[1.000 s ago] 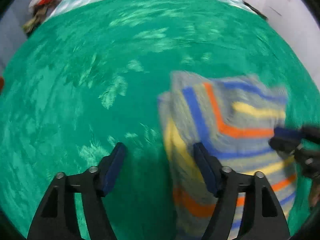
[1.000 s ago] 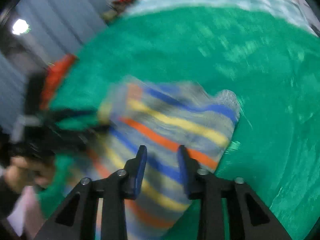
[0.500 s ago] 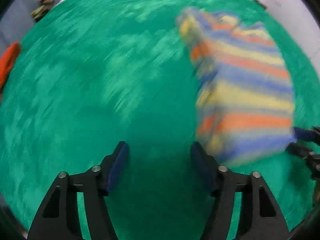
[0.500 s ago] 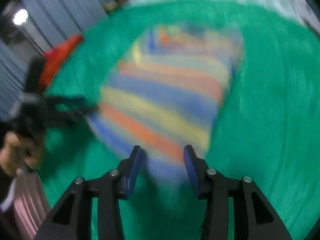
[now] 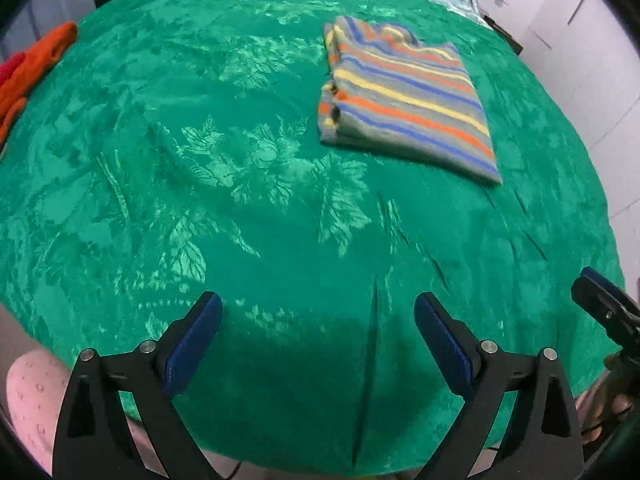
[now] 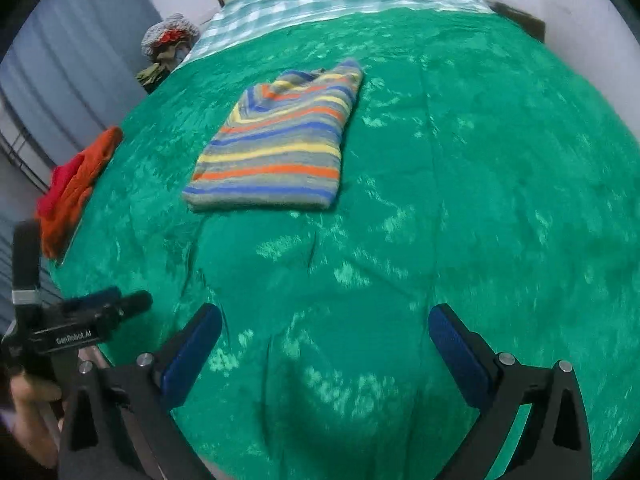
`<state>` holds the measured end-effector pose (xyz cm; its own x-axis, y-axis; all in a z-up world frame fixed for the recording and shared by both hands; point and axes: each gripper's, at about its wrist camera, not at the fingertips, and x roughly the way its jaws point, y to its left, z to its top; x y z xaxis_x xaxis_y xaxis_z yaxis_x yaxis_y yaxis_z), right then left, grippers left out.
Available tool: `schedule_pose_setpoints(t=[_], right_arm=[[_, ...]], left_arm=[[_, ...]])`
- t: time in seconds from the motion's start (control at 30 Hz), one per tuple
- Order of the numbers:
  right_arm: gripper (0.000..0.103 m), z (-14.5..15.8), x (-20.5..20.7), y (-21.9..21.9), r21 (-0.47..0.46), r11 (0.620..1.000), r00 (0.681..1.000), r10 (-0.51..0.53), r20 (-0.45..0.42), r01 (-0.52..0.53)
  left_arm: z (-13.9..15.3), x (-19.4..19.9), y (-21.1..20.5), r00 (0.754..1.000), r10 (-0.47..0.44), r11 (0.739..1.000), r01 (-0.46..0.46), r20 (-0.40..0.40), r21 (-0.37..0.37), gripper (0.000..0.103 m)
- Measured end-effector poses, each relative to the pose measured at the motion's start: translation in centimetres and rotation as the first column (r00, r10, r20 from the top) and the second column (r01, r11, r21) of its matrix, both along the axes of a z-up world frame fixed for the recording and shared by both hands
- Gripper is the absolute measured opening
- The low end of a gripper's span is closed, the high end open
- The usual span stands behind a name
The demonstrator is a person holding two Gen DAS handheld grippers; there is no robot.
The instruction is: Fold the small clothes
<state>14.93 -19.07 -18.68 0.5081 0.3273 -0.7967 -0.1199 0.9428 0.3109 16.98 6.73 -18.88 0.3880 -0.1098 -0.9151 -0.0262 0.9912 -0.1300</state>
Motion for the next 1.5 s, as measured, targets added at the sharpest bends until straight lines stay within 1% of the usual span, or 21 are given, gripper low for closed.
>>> schedule_pose_setpoints(t=[0.03, 0.1, 0.2, 0.27, 0.4, 0.5, 0.6, 0.83, 0.93, 0.97, 1.07, 1.1, 1.13, 1.2, 1.27, 1.3, 1.37, 1.4, 1.43, 1.5], right_arm=[[0.102, 0.0, -0.6, -0.3, -0.003, 1.000, 1.000, -0.006, -0.002, 0.006], [0.102, 0.1, -1.5, -0.4, -0.010, 1.000, 1.000, -0.012, 0.001, 0.012], [0.102, 0.6, -2.7, -0.2, -0.036, 0.999, 1.000, -0.008, 0.030, 0.009], [0.102, 0.6, -3.3, -0.2, -0.059, 0.998, 0.999, -0.004, 0.034, 0.006], [0.102, 0.8, -4.1, 0.0, -0.078, 0.997, 1.000, 0.000, 0.014, 0.001], [0.102, 1.7, -4.9, 0.2, -0.098, 0.995, 1.000, -0.003, 0.015, 0.005], [0.102, 3.1, -5.6, 0.7, -0.101, 0.995, 0.999, 0.008, 0.038, -0.004], [0.102, 4.7, -6.4, 1.6, -0.121, 0.992, 0.997, 0.032, 0.073, -0.023], [0.102, 4.5, -6.2, 1.7, -0.121, 0.992, 0.997, 0.036, 0.069, -0.028], [0.102, 4.4, -6.1, 1.7, -0.120, 0.992, 0.997, 0.035, 0.067, -0.027], [0.102, 3.8, -5.3, 1.3, -0.093, 0.995, 0.998, 0.032, 0.058, -0.026], [0.102, 3.7, -4.7, 1.0, -0.076, 0.997, 0.998, 0.030, 0.063, -0.025], [0.102, 3.6, -4.0, 0.7, -0.068, 0.997, 0.997, 0.026, 0.069, -0.022], [0.102, 3.6, -2.2, 0.2, -0.052, 0.998, 0.996, 0.027, 0.088, -0.023], [0.102, 3.7, 0.9, -0.3, -0.024, 0.999, 0.992, 0.033, 0.121, -0.031], [0.102, 3.6, 2.4, -0.4, -0.007, 0.999, 0.991, 0.040, 0.129, -0.039], [0.102, 3.2, 6.0, -0.5, 0.048, 0.997, 0.989, 0.051, 0.136, -0.058], [0.102, 2.5, 8.7, -0.6, 0.087, 0.994, 0.991, 0.050, 0.126, -0.061], [0.102, 2.2, 10.0, -0.5, 0.099, 0.993, 0.992, 0.049, 0.118, -0.061], [0.101, 0.8, 14.6, -0.2, 0.167, 0.984, 0.995, 0.051, 0.083, -0.065]], left_arm=[[0.5, 0.3, -0.3, 1.000, -0.001, 1.000, 0.001, 0.007, 0.018, 0.098], [1.6, -0.2, -0.7, 0.999, -0.006, 0.999, 0.005, 0.031, 0.051, 0.098], [3.1, -1.0, -1.0, 0.997, -0.009, 0.996, 0.002, 0.071, 0.091, 0.098], [3.6, -1.4, -1.3, 0.996, -0.010, 0.994, 0.001, 0.085, 0.105, 0.098], [4.5, -2.0, -1.6, 0.995, -0.016, 0.991, 0.003, 0.102, 0.134, 0.098], [5.4, -2.7, -1.7, 0.992, -0.022, 0.988, 0.003, 0.122, 0.156, 0.098], [6.1, -3.3, -1.9, 0.991, -0.029, 0.985, 0.005, 0.134, 0.173, 0.098], [6.5, -3.5, -2.1, 0.989, -0.032, 0.980, 0.003, 0.145, 0.197, 0.098], [6.1, -3.0, -2.2, 0.990, -0.043, 0.980, 0.015, 0.137, 0.200, 0.098], [5.8, -2.6, -2.0, 0.991, -0.047, 0.982, 0.022, 0.128, 0.189, 0.098], [5.1, -0.7, -0.8, 0.993, -0.056, 0.992, 0.044, 0.106, 0.115, 0.098], [5.0, 0.7, 0.2, 0.993, -0.057, 0.997, 0.051, 0.107, 0.063, 0.098], [4.9, 1.9, 0.7, 0.992, -0.056, 0.998, 0.053, 0.111, 0.028, 0.098], [5.0, 5.5, 2.0, 0.989, -0.064, 0.996, 0.072, 0.133, -0.053, 0.098], [4.6, 9.2, 2.4, 0.985, -0.087, 0.990, 0.102, 0.148, -0.095, 0.098], [3.9, 11.6, 2.5, 0.985, -0.100, 0.987, 0.116, 0.140, -0.111, 0.098], [2.3, 15.4, 2.3, 0.988, -0.115, 0.980, 0.130, 0.104, -0.151, 0.098], [1.2, 17.4, 2.2, 0.990, -0.115, 0.978, 0.127, 0.078, -0.167, 0.097], [0.0, 19.2, 2.1, 0.993, -0.111, 0.977, 0.118, 0.049, -0.176, 0.097], [-2.1, 22.5, 2.1, 0.997, -0.083, 0.980, 0.082, -0.001, -0.181, 0.097]])
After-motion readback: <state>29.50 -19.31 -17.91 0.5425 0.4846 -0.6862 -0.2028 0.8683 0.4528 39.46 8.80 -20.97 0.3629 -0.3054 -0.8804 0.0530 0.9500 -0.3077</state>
